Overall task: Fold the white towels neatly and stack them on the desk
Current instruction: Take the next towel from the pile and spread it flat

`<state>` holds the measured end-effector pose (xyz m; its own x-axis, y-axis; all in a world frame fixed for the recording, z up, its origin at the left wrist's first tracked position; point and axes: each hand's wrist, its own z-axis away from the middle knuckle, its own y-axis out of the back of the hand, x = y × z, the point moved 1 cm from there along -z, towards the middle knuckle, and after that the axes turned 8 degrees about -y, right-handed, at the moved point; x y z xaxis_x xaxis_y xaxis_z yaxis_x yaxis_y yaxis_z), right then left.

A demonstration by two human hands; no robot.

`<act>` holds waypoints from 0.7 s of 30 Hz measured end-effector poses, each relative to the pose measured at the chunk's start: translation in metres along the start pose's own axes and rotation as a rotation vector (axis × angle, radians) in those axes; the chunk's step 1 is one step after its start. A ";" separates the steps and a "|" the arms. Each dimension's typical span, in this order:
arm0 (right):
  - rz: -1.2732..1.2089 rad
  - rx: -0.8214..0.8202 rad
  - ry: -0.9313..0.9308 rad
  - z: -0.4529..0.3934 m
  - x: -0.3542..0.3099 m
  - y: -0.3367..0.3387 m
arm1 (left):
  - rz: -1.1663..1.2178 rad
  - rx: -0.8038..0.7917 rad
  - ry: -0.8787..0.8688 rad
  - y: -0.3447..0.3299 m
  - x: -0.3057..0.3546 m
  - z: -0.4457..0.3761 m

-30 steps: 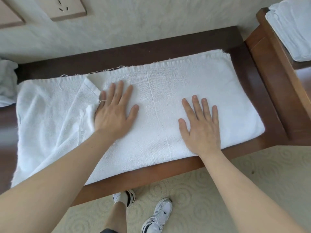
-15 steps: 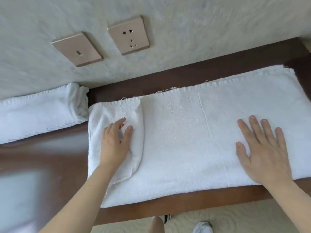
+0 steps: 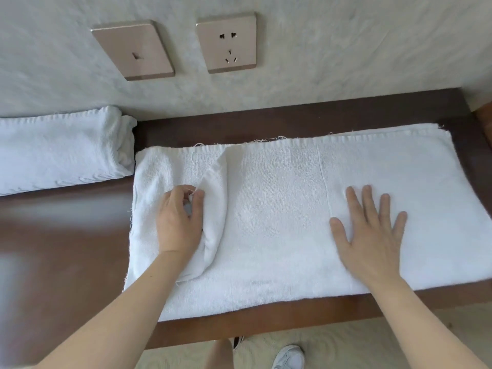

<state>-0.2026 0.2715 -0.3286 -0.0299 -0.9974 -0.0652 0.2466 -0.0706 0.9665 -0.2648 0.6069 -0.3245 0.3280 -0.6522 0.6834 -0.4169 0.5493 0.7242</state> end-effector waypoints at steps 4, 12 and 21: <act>-0.026 -0.016 0.141 0.008 -0.088 -0.007 | 0.013 0.006 -0.050 -0.001 -0.003 0.000; -0.120 -0.056 0.298 0.034 -0.233 -0.026 | 0.307 0.056 0.168 0.024 -0.007 -0.014; -0.042 -0.070 0.301 0.033 -0.265 -0.034 | -0.127 0.039 -0.245 0.066 -0.054 -0.094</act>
<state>-0.2350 0.5387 -0.3362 0.2439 -0.9519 -0.1854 0.3173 -0.1024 0.9428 -0.2306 0.7276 -0.3054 0.1670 -0.8237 0.5419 -0.4194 0.4380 0.7951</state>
